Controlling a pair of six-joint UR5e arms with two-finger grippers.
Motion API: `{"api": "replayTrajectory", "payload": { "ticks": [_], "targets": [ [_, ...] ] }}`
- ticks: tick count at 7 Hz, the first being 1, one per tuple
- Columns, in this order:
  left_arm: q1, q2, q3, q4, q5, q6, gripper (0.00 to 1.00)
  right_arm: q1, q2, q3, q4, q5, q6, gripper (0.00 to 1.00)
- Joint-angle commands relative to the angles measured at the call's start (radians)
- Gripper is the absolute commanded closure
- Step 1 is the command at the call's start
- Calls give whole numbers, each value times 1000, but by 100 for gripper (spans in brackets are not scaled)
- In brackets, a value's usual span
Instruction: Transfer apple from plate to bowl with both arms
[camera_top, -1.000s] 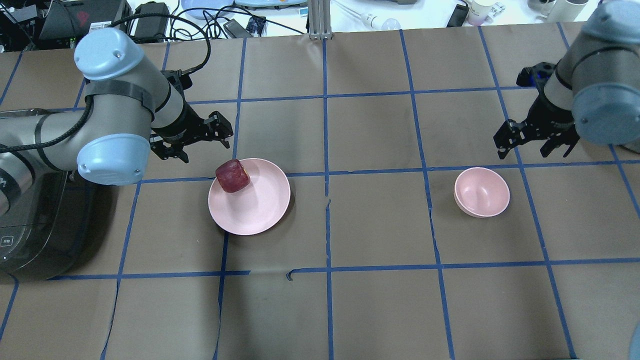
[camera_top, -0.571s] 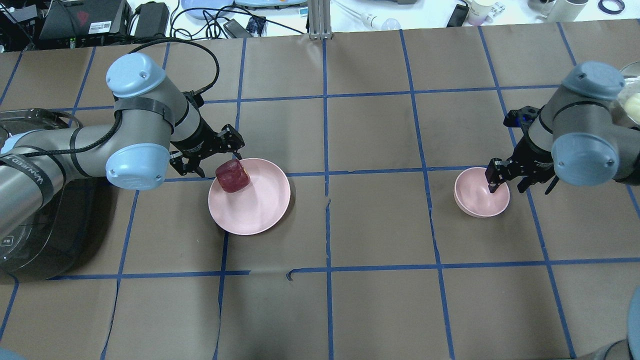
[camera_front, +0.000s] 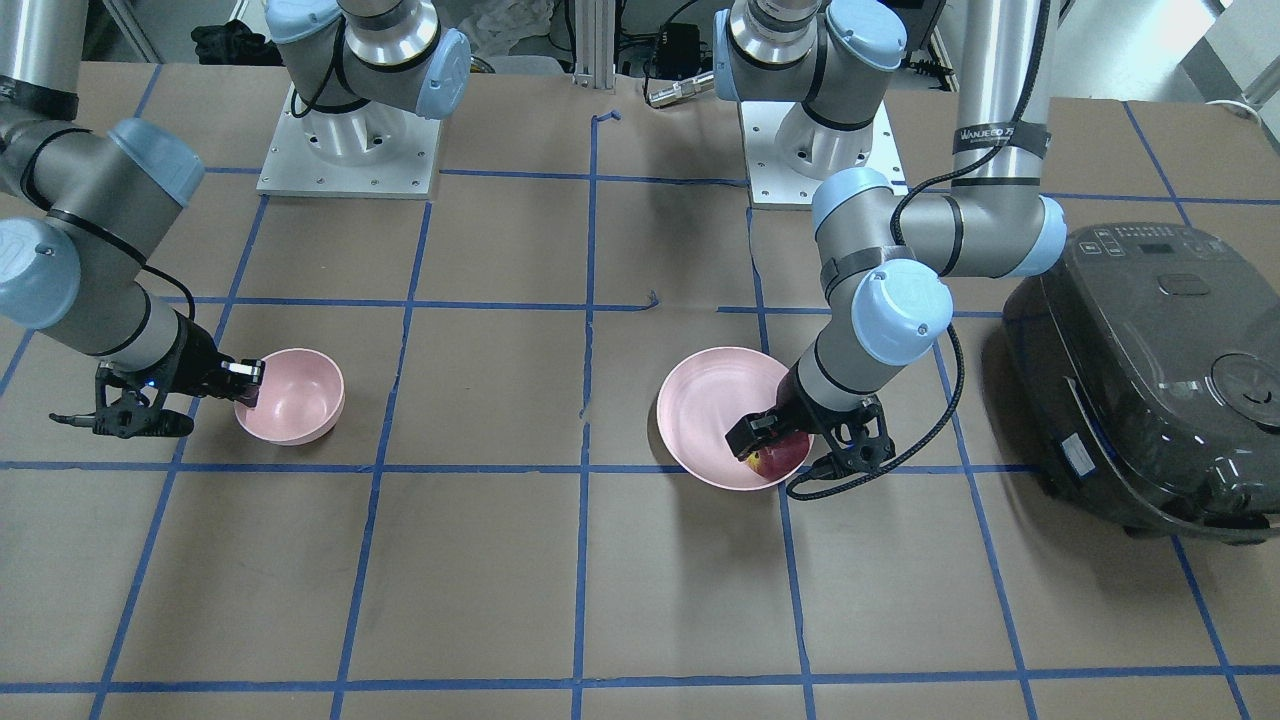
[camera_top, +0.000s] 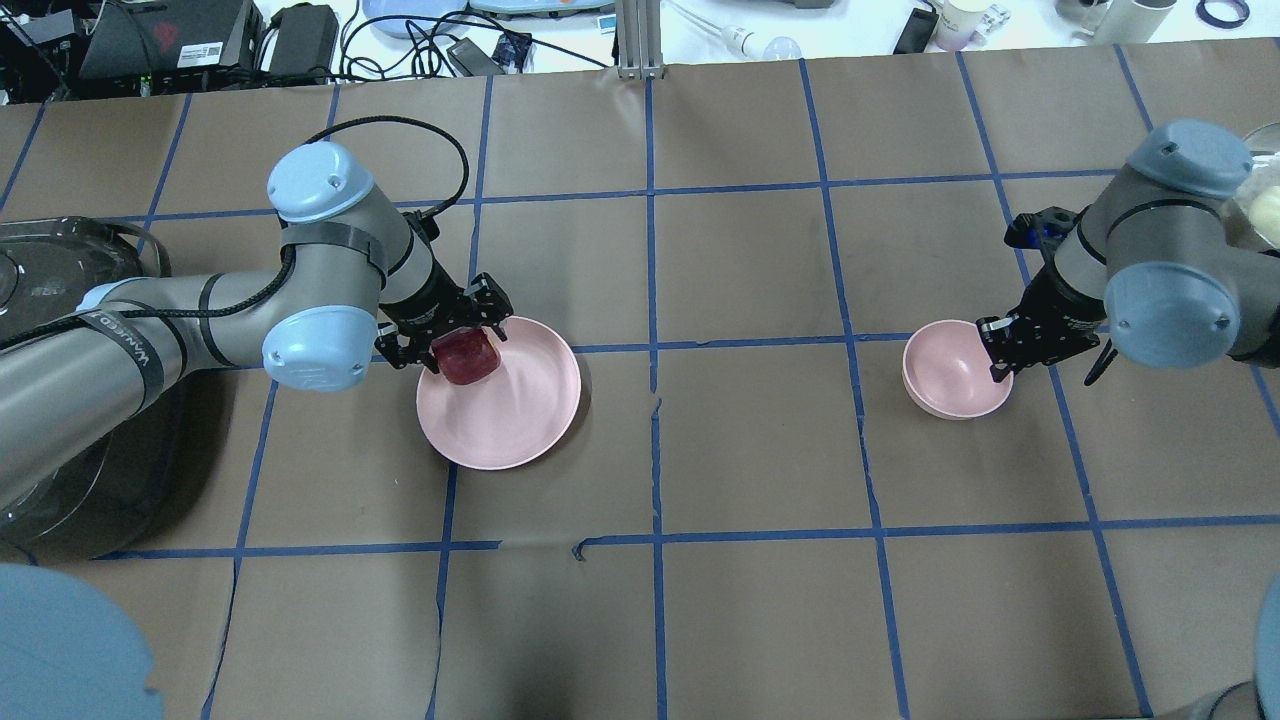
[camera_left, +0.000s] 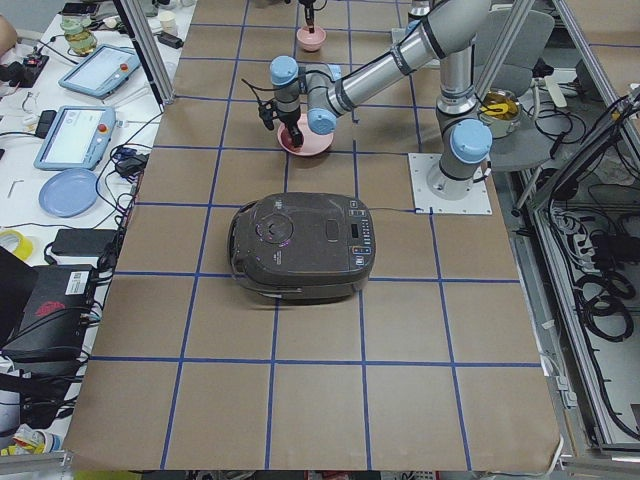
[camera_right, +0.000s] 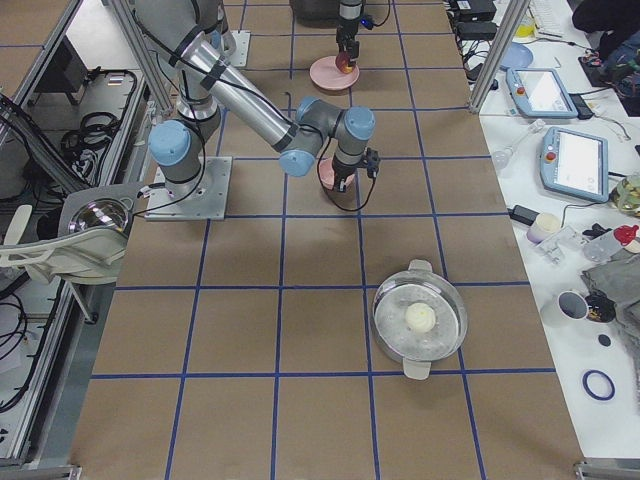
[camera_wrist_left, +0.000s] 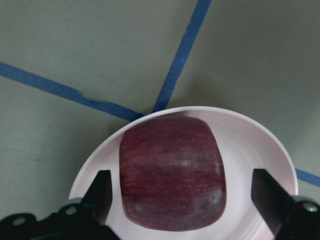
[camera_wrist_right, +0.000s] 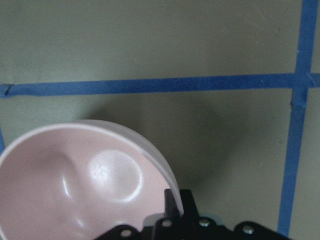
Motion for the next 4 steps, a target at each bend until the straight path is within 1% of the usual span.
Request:
{"api": "replayTrajectory", "payload": {
  "ticks": [1,2,3,4],
  "targets": [
    [-1,-5,-4,33,-1,37,92,178,-10,-17,22,94,167,100],
    [-1,-5,-3,35,4,53,94,328,-9,-22,12,85,325,100],
    [-4,22,8,36,5,96,100,404,-3,-21,5,86,407,100],
    [-18,44,9,35,9,145,100,435,1,-15,1,80,443,100]
  ]
}}
